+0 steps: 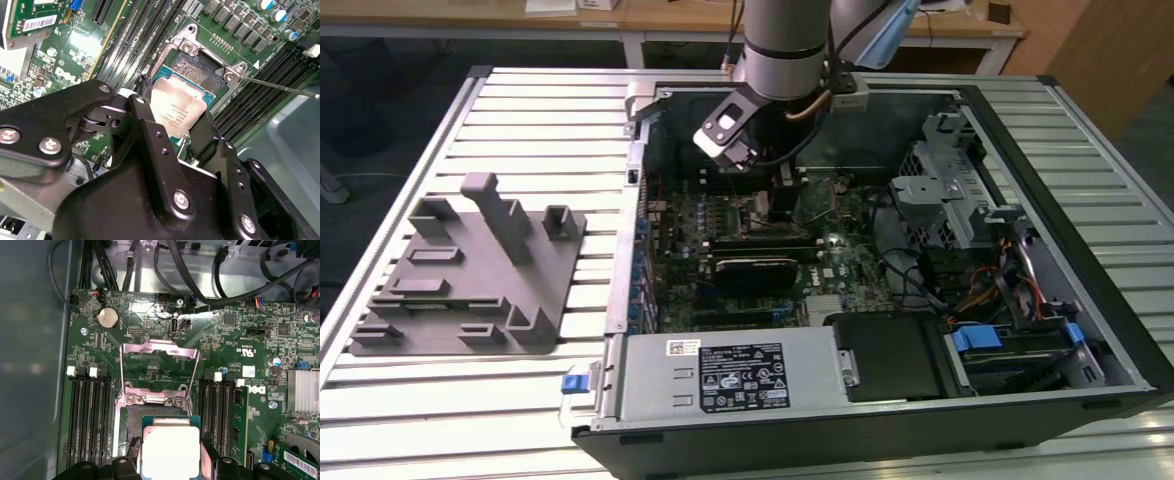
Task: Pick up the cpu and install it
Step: 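Place the cpu into insertion slot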
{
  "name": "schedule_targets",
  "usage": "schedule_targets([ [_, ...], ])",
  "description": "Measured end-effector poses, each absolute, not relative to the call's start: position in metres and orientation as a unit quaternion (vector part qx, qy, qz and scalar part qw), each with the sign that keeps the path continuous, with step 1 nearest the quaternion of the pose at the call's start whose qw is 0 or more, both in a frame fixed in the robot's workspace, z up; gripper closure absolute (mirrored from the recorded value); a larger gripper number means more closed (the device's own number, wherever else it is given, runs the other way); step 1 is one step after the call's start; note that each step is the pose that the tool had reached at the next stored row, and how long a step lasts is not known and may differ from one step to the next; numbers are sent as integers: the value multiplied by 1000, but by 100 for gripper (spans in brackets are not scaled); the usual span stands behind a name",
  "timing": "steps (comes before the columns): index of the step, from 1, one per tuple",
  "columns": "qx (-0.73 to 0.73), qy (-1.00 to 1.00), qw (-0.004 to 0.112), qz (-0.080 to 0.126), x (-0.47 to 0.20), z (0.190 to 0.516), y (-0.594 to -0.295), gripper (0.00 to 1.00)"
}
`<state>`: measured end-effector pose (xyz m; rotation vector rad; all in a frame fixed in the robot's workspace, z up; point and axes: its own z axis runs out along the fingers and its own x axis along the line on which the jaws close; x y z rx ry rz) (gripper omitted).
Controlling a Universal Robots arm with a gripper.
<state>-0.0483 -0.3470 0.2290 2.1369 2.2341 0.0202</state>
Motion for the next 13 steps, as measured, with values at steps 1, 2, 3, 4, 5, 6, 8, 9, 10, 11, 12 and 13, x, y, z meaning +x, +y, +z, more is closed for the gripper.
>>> schedule_targets([
  [1, 691, 722, 25, 6, -48, 228, -347, 45],
  [2, 691, 722, 25, 6, -48, 228, -346, 45],
  [3, 691, 722, 25, 7, -48, 227, -345, 45],
  [4, 691, 722, 25, 6, -48, 226, -344, 45],
  [5, 691, 722, 25, 6, -47, 225, -344, 45],
  [6, 691, 722, 25, 6, -47, 224, -343, 45],
  [8, 691, 722, 25, 6, -47, 222, -342, 45],
  [9, 691, 722, 26, 6, -47, 221, -341, 45],
  [10, 691, 722, 26, 5, -47, 220, -341, 45],
  [11, 691, 722, 26, 5, -47, 219, -340, 45],
  [12, 691, 722, 26, 5, -47, 218, -340, 45],
  [13, 691, 722, 27, 4, -47, 218, -340, 45],
])
